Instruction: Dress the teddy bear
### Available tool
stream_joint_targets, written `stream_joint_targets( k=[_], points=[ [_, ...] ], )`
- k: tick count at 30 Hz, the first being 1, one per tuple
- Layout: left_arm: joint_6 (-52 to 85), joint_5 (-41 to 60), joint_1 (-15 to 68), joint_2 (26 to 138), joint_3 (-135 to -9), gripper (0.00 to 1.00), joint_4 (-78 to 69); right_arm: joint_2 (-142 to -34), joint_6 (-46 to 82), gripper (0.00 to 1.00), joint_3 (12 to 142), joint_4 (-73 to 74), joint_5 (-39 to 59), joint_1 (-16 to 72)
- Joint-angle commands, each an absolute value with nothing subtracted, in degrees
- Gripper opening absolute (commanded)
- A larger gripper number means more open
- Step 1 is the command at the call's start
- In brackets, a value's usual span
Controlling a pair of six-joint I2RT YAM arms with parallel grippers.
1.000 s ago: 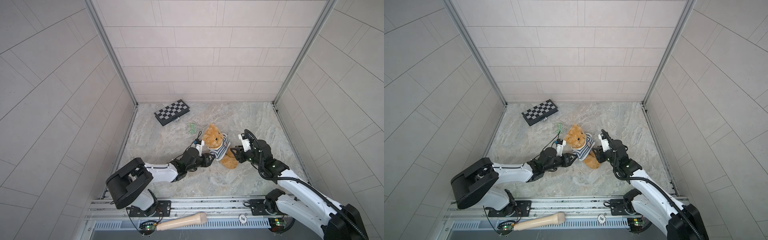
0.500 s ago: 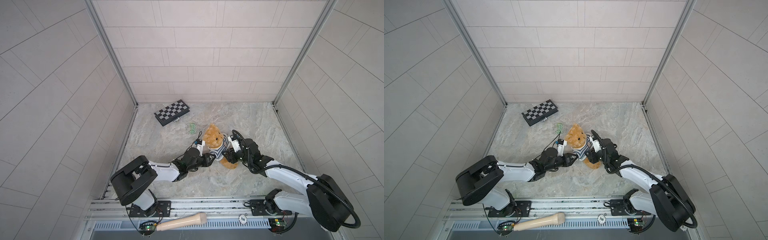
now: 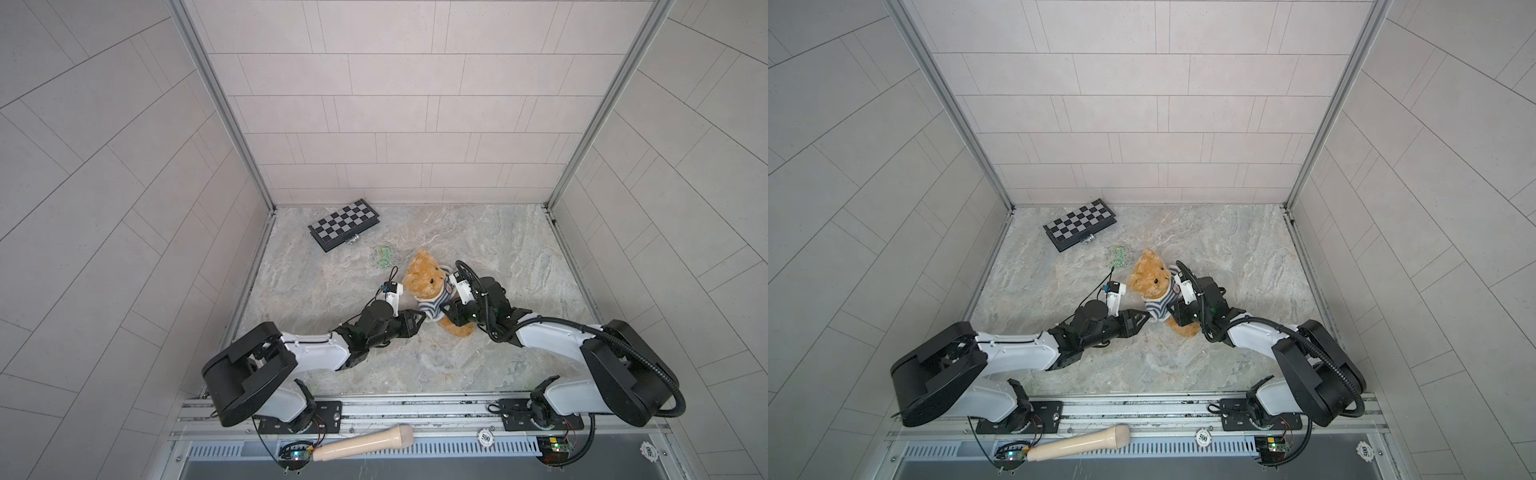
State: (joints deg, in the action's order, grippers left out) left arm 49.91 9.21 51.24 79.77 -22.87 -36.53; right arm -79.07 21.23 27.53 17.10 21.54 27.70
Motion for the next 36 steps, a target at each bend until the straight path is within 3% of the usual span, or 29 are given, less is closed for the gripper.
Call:
stream_joint_targets(
  k=[1, 10, 26, 36],
  points=[
    [44.9, 2.2, 54.9, 75.9, -22.7, 0.39, -27.0, -79.2, 21.8, 0.32, 28.1, 16.5, 19.1, 27.8],
    [43.2, -2.1, 59.8, 79.1, -27.7, 0.22, -24.4, -79.1, 22.2, 0.31, 27.8, 16.6, 18.7, 27.9],
    [46.3, -6.1, 55.4, 87.7, -34.1, 0.19, -26.1, -77.9, 23.3, 0.31, 25.9, 17.8, 18.2, 29.1],
    [48.8, -3.1, 54.6, 89.5, -33.1, 0.20, -33.4, -78.6, 24.7, 0.31, 25.9, 18.9, 18.2, 30.9]
  ],
)
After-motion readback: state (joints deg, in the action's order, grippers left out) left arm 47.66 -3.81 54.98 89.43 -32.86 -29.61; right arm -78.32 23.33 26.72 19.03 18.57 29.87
